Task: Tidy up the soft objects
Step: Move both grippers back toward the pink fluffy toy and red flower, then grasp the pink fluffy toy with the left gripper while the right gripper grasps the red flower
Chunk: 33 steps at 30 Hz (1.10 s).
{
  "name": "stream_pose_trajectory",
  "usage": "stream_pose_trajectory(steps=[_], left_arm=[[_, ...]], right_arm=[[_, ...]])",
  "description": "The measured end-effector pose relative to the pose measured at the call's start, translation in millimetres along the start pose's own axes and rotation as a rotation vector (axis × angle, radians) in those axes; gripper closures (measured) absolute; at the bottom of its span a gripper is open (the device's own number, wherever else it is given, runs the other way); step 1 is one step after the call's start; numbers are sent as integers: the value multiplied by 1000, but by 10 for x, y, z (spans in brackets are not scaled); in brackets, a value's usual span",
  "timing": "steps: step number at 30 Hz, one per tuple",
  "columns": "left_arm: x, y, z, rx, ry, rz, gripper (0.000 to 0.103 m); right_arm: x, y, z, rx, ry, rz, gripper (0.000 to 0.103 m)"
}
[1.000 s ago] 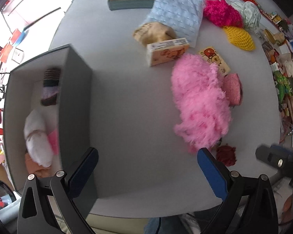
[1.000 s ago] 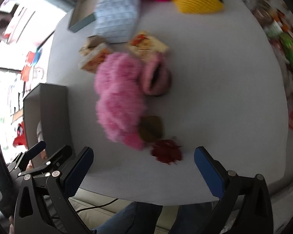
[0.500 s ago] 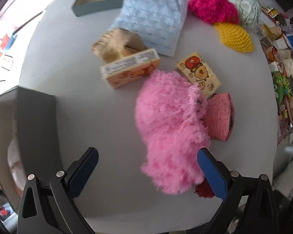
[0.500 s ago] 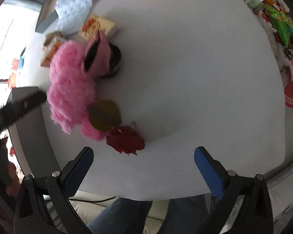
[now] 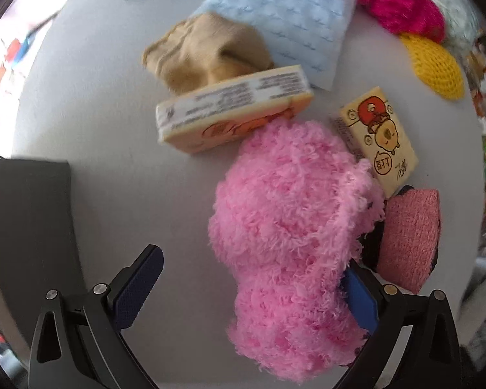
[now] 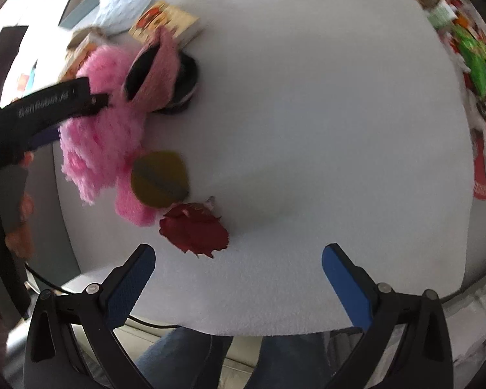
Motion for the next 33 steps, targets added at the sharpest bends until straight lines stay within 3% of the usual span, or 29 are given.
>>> stream_pose_trajectory(steps=[3, 7, 12, 14, 18, 20, 22, 24, 29, 31, 33], left_arm=[[-84, 7, 47, 0, 23, -24, 1], [-198, 68, 152, -13, 5, -40, 1], [-338, 79, 208, -24, -25, -62, 1], [-350, 71, 245, -41, -45, -56, 1], [-362, 21, 347, -46, -61, -51, 0], [-362, -24, 408, -42, -64, -50, 0], [-364, -7, 422, -34, -65, -44, 0], [-382, 175, 350, -46, -64, -53, 0], [-373, 184, 313, -43, -59, -68, 0], [-331, 174, 275, -34, -49, -66, 4], [-281, 203, 236, -44, -37, -44, 15]], right_arm=[[-164, -43, -181, 61, 31, -25, 0], [-371, -120, -379, 137, 117, -33, 0], [-494, -215, -462, 160, 153, -42, 2], [-511, -249, -464, 156, 147, -50, 14], [-496, -273, -527, 178, 183, -42, 26], [-471, -268, -562, 200, 189, -32, 39], [-442, -269, -593, 219, 194, -24, 62], [-411, -302, -582, 214, 181, -31, 63], [-322, -303, -480, 177, 142, -30, 63], [-280, -273, -448, 162, 128, -31, 63], [-238, -227, -397, 144, 118, -32, 63]])
Point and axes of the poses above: each gripper's, at about its wrist camera, not at the fingertips, and x roughly against the way its jaws point, z to its right, y to its underside, the point moved 2 cm from there along -x, roughly the way its jaws point, and after that the axes turned 4 degrees about -z, right-handed, at the moved point
